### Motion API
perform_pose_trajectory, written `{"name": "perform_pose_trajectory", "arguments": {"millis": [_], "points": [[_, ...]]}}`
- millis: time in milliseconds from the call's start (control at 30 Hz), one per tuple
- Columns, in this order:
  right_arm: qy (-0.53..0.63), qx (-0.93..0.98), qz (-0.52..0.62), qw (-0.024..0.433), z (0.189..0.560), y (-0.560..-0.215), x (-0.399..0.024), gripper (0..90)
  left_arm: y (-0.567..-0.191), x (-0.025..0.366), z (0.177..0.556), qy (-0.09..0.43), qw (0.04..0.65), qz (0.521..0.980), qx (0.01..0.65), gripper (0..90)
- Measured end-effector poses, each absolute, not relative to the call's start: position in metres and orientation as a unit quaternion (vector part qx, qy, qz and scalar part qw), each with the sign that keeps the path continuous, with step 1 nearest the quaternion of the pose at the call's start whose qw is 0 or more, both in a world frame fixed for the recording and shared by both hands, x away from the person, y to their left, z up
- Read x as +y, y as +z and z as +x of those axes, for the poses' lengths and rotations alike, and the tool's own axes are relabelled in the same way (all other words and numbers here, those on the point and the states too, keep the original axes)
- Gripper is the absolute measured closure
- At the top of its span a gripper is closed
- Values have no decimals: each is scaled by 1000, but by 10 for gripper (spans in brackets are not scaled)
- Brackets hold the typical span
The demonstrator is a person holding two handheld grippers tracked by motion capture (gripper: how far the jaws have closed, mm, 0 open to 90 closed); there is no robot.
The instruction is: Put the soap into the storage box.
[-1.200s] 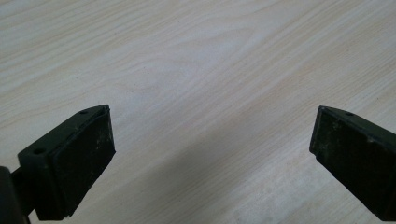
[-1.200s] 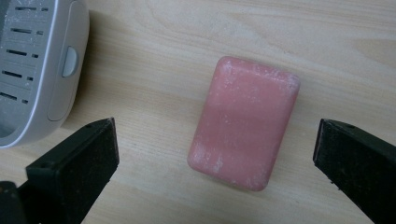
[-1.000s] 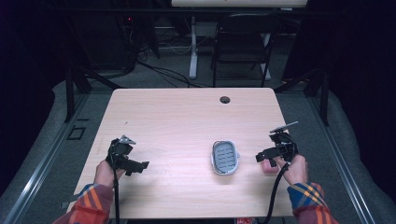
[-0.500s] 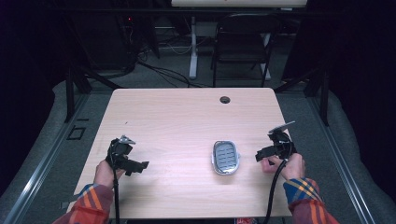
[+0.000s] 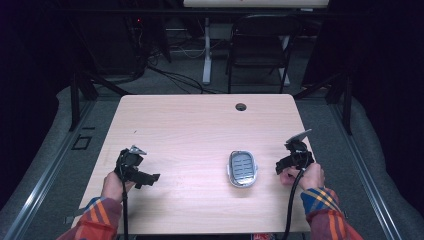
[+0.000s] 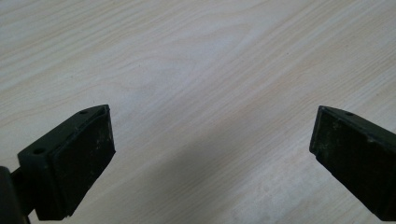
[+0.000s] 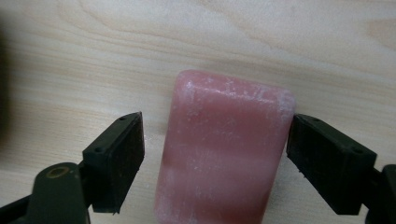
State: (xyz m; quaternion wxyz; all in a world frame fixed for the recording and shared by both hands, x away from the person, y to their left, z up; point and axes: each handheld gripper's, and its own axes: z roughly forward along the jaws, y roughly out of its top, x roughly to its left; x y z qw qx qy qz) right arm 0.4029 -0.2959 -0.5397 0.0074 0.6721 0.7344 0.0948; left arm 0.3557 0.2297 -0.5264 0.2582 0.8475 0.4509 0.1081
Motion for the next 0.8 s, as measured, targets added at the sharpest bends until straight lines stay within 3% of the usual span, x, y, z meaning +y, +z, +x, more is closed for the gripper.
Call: {"name": "perform_pose_trajectory", "arguments": {"millis": [233,800], "points": [[74,734,675,15,405,-540,-290,278,-526,232,354,113,261,848,448,0],[27,763,646,4,408,-543,-290,336,-526,228,354,112,264,853,436,1]]}}
